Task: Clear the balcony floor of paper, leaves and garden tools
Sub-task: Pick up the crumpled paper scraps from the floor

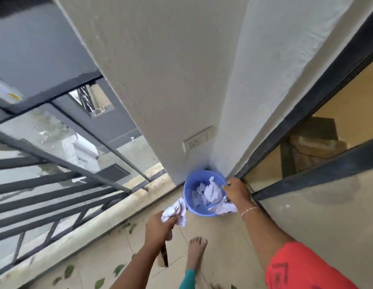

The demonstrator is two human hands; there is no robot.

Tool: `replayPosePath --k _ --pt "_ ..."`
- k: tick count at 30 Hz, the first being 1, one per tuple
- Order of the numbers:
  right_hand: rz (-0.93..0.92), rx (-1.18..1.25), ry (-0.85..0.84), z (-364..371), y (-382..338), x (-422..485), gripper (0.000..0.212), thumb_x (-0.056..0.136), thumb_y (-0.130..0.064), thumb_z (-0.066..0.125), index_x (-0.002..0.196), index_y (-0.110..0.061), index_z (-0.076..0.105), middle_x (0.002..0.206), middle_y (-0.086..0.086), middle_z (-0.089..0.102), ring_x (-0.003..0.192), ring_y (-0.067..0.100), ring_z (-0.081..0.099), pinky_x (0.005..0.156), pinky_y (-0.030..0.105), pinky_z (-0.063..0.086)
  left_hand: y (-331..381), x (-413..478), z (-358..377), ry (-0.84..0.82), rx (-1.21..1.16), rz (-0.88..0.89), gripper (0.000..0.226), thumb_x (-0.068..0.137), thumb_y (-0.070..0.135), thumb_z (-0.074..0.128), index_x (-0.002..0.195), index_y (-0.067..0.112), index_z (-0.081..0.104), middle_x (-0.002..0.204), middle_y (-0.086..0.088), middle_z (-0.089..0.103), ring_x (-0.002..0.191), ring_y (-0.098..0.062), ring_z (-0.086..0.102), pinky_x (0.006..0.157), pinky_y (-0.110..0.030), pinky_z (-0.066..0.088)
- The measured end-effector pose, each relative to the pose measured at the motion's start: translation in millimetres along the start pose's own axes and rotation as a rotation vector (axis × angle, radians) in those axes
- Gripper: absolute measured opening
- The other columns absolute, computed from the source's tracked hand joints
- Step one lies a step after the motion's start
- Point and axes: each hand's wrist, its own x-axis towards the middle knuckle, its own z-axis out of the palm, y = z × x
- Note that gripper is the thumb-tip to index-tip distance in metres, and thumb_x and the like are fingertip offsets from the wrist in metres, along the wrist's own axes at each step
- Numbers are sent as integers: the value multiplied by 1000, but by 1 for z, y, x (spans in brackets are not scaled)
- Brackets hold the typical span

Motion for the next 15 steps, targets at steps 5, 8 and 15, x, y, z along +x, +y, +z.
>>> replayPosePath --k 5,8,15 --pt "74 298 -9 5 -1 32 20 91 -21 56 79 -5 56 81 11 51 79 20 45 69 27 36 -7 39 10 -108 36 -50 43 60 41 57 87 8 63 55 -6 53 42 -16 40 54 -24 36" --pt "118 542 -97 2 -6 32 31 95 -26 50 110 1 53 98 11 55 87 19 47 74 29 37 0 55 18 -147 30 -77 41 62 40 58 84 6 62 64 -18 60 42 -17 40 53 -24 34" --pt "185 660 -70 -4 6 11 38 98 -18 45 120 13 45 107 27 54 101 37 53 95 52 39 27 79 39 -158 -36 -153 23 59 27 69 61 8 57 41 -2 45 33 -17 40 46 -22 32"
